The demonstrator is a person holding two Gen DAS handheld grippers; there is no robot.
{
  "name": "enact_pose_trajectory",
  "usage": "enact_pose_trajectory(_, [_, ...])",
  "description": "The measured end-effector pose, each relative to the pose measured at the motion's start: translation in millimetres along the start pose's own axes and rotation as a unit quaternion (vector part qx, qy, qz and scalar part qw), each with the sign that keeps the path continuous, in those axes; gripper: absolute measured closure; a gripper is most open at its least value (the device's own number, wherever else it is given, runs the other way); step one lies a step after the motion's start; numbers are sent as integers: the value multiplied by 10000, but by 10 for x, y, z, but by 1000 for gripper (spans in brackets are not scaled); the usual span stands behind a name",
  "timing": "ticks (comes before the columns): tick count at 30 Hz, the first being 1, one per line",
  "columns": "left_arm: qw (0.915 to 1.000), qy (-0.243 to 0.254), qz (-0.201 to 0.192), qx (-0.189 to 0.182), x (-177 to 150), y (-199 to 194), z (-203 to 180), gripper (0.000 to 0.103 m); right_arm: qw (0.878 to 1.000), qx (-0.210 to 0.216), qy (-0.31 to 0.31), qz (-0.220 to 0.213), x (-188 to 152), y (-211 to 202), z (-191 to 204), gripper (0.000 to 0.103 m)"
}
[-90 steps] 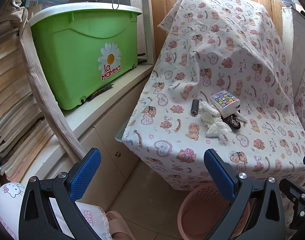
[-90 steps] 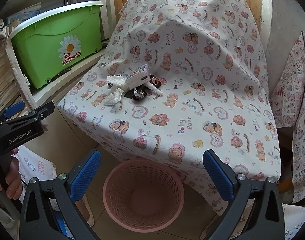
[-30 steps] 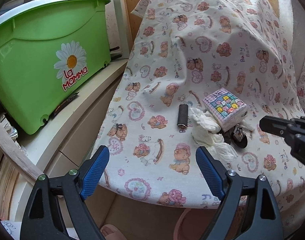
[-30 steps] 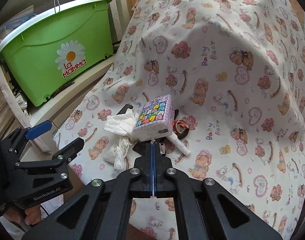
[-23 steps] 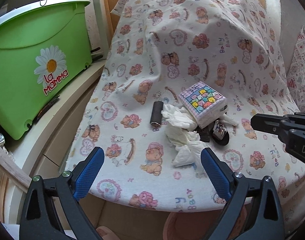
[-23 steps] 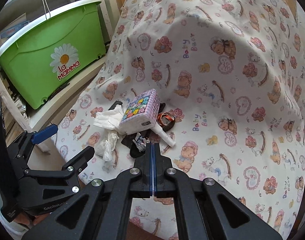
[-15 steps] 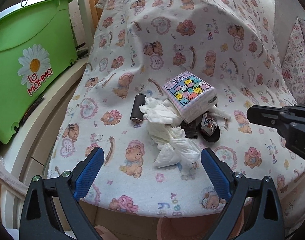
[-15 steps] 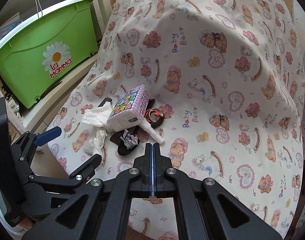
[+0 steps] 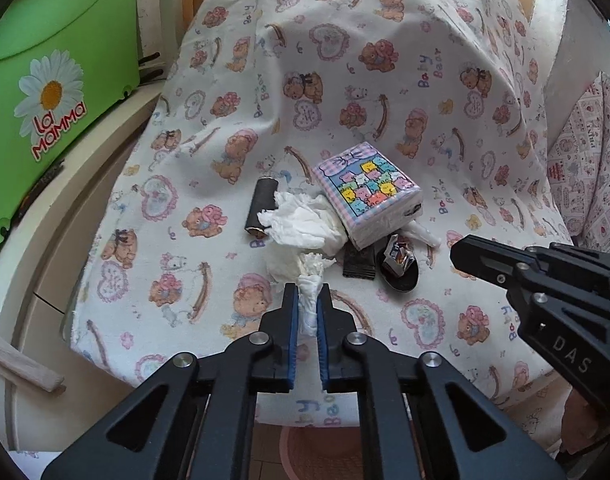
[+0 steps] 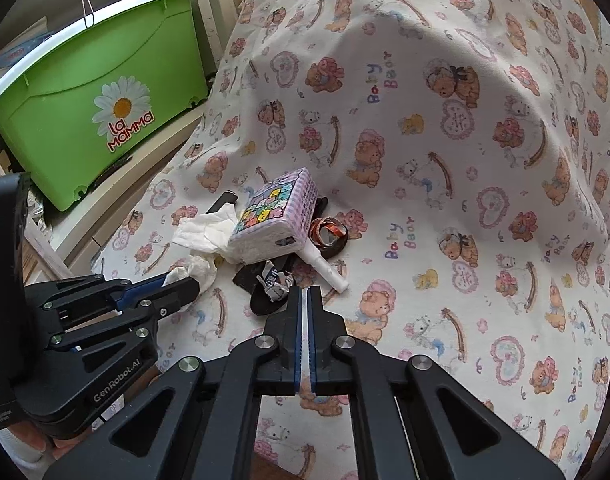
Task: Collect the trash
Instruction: 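Grasp the crumpled white tissue with the left tool while the right tool grasps a small white wrapper, then lift both held items and carry them over the pink wastebasket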
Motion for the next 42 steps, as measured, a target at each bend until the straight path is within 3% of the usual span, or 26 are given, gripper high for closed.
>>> enact_pose_trajectory(3, [9999, -31, -117, 62, 29, -153, 87, 96, 9999, 94, -34, 18, 28, 54, 88, 98])
enact_pose_trajectory(7, [9997, -212, 88, -29, 8, -318, 224, 96, 9994, -98, -322, -56, 71, 119, 199, 82])
enact_pose_trajectory(9, [9994, -304, 41, -140, 8, -417, 300, 96, 9992, -93, -388, 24, 70, 178, 233, 82])
enact_pose_trajectory(20, [9968, -403, -630, 268, 185, -688, 620, 96, 9984, -341, -415, 158, 104, 453, 261, 82])
enact_pose_trajectory(24, [9975, -353, -565, 251, 151, -660, 596, 96, 9977, -437, -485, 168, 121, 463, 271, 83])
enact_pose_trajectory(25, [9975, -345, -559, 241, 139, -659, 584, 96, 9978, -435, -485, 157, 124, 460, 276, 91])
enact_pose_trajectory(26, [9975, -330, -567, 245, 137, -662, 574, 96, 9980, -384, -477, 148, 121, 453, 282, 93])
enact_pose_trajectory(30, [9969, -289, -663, 295, 148, -704, 560, 96, 9988, -337, -367, -39, 143, 325, 257, 93])
enact_pose_trajectory(36, [9975, -570, -426, 32, 112, -694, 583, 96, 9995, 227, 98, -192, 126, 19, 175, 93])
enact_pose_trajectory(42, [9983, -421, -402, -72, 55, -724, 459, 96, 9993, 223, 209, -227, 32, -155, 64, 93])
Point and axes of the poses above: each gripper's, at about its wrist camera, not at the fingertips, and y roughly the way its jaws point, z to its left, x to its top, the point moved 8 cm from there along y, roughly the way its jaws point, and after that the axes turned 5 degrees about -y, right-handed, at the moved point
